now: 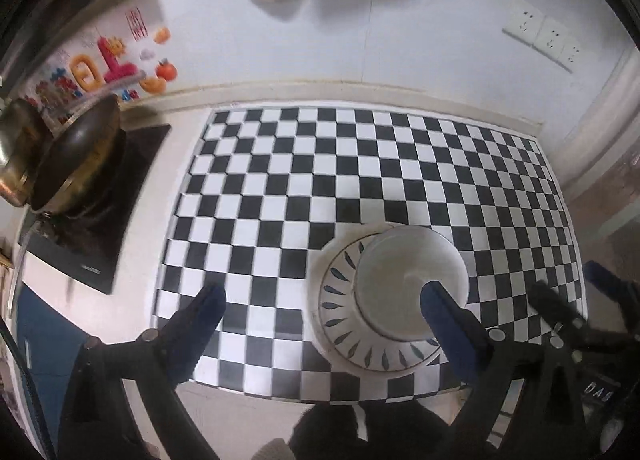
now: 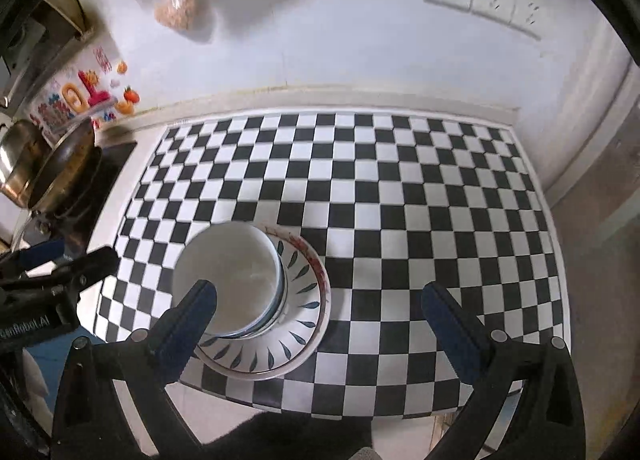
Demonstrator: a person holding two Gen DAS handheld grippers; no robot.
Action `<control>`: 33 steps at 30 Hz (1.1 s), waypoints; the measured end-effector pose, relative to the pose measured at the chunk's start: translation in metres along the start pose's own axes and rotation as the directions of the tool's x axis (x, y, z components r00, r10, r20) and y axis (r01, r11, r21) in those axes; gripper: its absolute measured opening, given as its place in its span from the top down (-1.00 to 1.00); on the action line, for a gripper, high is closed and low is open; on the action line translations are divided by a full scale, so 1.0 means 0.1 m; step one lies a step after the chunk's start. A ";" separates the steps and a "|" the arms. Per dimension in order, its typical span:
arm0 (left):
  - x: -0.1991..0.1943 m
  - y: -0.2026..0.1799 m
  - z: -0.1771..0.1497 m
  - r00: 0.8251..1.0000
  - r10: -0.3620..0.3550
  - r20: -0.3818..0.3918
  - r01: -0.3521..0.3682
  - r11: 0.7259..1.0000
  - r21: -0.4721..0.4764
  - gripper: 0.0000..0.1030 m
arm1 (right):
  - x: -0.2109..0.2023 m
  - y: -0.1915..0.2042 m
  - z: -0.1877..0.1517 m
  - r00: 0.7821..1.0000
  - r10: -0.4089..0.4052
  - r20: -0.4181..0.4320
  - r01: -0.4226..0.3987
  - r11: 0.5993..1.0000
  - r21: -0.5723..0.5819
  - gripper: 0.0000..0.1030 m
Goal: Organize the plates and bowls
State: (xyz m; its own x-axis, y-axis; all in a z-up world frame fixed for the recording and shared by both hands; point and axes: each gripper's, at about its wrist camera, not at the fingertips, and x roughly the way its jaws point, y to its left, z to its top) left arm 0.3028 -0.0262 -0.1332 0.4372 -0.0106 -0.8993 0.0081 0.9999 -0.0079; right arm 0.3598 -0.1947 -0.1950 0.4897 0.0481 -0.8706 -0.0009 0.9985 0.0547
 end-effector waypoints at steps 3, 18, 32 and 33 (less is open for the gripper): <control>-0.20 0.02 -0.06 0.999 0.030 0.030 -0.029 1.000 -0.007 -0.94 | -0.21 0.03 -0.01 0.999 -0.002 0.037 0.002 1.000 -0.001 -1.00; -1.11 -0.15 -0.39 0.982 0.038 0.187 -0.033 0.999 -0.034 -0.94 | -1.32 -0.07 -0.30 0.979 -0.017 0.204 0.015 1.000 0.010 -1.00; -2.13 -0.29 -1.10 0.950 0.079 0.302 -0.070 0.997 -0.041 -0.94 | -2.47 -0.20 -0.97 0.952 -0.011 0.305 0.010 1.000 0.005 -1.00; -2.21 -0.29 -1.16 0.949 0.078 0.306 -0.069 0.997 -0.042 -0.94 | -2.57 -0.19 -1.03 0.951 -0.008 0.308 0.008 1.000 0.001 -1.00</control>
State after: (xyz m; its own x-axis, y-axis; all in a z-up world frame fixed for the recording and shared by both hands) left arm 0.1020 -0.0524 0.0147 0.6904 0.0670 -0.7203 -0.0599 0.9976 0.0354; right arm 0.1440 -0.2230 -0.0232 0.7342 0.0302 -0.6782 0.0038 0.9988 0.0486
